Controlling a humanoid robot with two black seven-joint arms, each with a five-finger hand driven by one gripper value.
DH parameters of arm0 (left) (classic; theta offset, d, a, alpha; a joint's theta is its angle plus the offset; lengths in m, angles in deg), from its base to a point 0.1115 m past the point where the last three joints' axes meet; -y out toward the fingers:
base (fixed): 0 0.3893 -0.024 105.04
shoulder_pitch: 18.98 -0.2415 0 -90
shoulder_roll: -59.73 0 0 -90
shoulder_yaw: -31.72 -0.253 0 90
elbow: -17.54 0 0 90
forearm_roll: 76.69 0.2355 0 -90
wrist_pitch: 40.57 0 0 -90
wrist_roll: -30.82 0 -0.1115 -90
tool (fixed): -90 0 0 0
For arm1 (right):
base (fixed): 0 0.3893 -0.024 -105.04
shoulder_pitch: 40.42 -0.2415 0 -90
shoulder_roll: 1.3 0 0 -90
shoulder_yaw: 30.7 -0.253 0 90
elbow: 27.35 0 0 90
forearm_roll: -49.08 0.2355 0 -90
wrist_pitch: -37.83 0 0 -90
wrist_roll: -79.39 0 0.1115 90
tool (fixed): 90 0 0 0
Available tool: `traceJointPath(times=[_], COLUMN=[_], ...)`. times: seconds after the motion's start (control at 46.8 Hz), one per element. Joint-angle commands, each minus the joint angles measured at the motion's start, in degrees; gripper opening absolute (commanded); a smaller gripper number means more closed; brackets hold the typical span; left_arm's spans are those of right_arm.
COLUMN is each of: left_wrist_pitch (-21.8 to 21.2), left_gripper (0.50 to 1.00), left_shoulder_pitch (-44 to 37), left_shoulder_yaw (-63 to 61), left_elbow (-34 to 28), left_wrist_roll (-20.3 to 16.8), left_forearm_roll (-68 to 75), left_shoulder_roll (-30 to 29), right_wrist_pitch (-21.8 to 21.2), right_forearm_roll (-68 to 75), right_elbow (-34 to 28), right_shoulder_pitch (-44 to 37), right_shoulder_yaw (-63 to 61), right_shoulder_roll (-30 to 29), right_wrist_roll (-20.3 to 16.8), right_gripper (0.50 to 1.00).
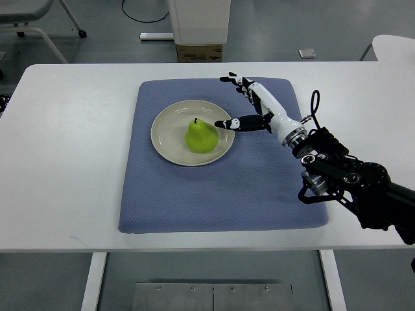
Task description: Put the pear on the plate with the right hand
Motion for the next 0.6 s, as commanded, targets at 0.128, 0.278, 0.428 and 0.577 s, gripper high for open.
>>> traceJointPath(times=[0.128,0.278,0.428,0.577], left_wrist_pitch=[0.0,0.0,0.0,0.0], left_gripper=[1.0,1.0,1.0,1.0], left_shoulder_pitch=[0.0,0.0,0.0,0.0], left_shoulder_yaw=[0.0,0.1,0.0,0.1], left_elbow=[0.0,0.0,0.0,0.0], left_wrist_roll=[0.0,0.0,0.0,0.0], left_forearm_roll=[0.0,0.0,0.0,0.0], left_shoulder_roll=[0.0,0.0,0.0,0.0], right_wrist_pitch=[-1.2,-1.1,-1.0,-0.7], right_forearm_roll=[0.1,0.4,0.7,0.7], right_elbow=[0.4,0.5,0.5,1.4], right_shoulder_pitch=[3.5,6.9,9.8,11.0], right_shoulder_yaw=[-9.2,-21.4,-34.6,-40.4], right_shoulder_roll=[1.6,1.2,-1.9,-4.3], right_wrist_roll=[-1.4,-4.4,-5.4,-5.2], right_gripper=[1.0,1.0,1.0,1.0])
